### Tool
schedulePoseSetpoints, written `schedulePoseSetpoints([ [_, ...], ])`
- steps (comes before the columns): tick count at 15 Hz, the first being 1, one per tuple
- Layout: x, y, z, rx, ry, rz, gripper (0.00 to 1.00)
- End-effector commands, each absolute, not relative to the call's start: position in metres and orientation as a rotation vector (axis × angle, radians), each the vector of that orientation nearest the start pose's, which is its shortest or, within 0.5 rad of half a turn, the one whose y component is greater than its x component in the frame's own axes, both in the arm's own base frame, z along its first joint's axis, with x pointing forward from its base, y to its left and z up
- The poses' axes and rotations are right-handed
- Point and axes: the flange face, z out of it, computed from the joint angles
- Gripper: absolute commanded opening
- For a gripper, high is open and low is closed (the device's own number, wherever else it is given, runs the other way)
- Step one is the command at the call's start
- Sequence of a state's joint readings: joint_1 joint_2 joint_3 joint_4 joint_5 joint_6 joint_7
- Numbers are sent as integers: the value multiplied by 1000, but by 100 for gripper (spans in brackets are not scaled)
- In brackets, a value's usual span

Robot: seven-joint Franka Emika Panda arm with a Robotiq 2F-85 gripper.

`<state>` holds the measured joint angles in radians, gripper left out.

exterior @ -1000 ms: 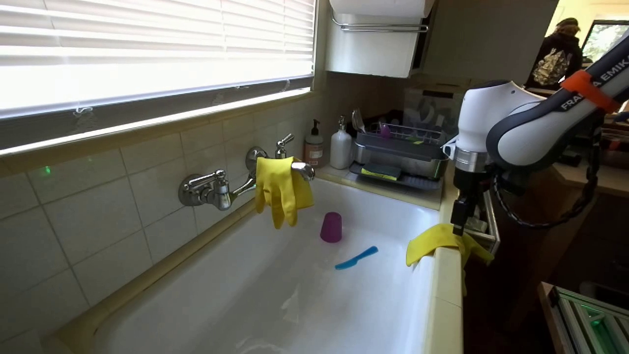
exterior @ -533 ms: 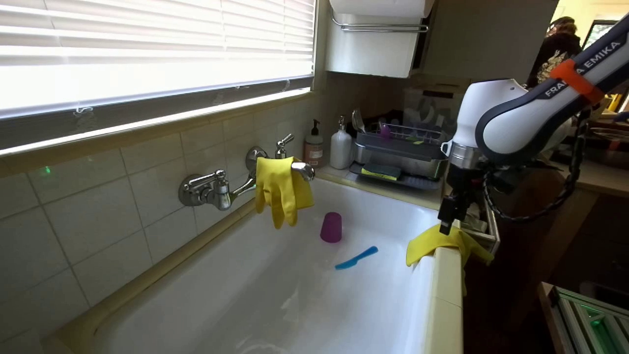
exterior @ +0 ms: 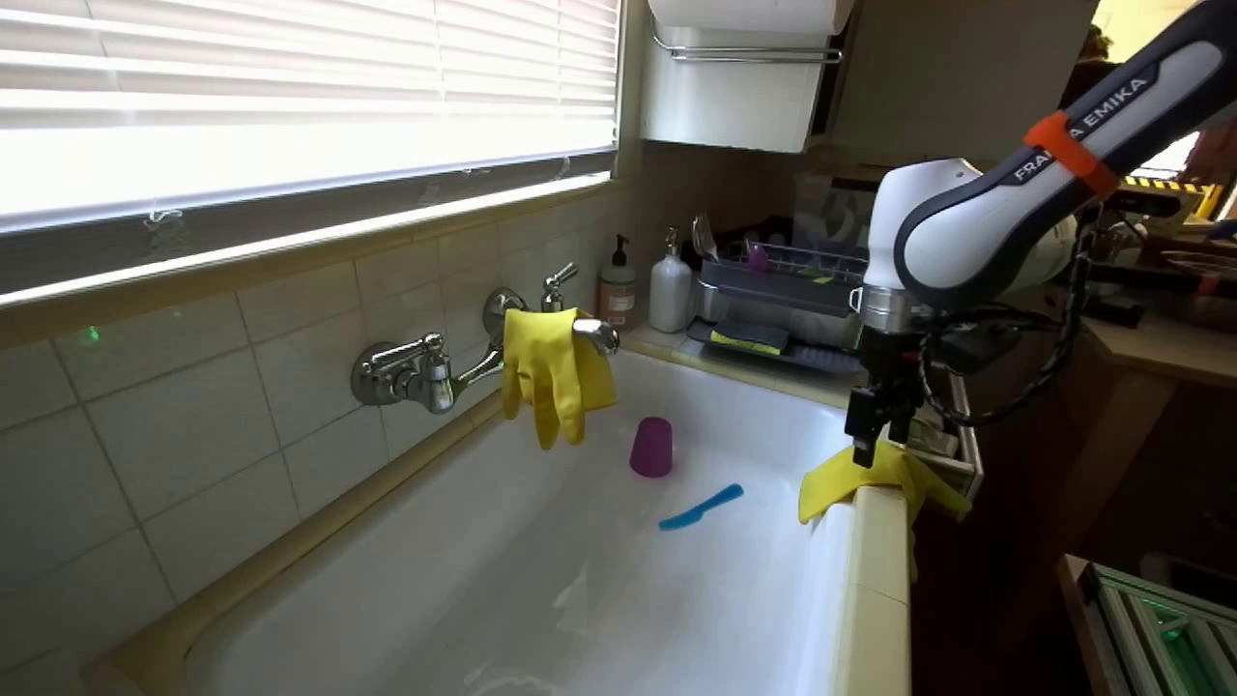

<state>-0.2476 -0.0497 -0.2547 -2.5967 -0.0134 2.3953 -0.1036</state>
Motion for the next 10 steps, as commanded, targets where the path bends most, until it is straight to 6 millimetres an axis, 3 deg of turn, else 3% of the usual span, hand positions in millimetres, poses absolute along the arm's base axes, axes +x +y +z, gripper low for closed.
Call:
schedulePoseSetpoints([
  [1, 389, -201, 251, -3009, 631, 381, 100],
  [6, 407, -198, 243, -3001, 642, 508, 99],
  [10, 417, -197, 235, -2998, 630, 594, 79],
])
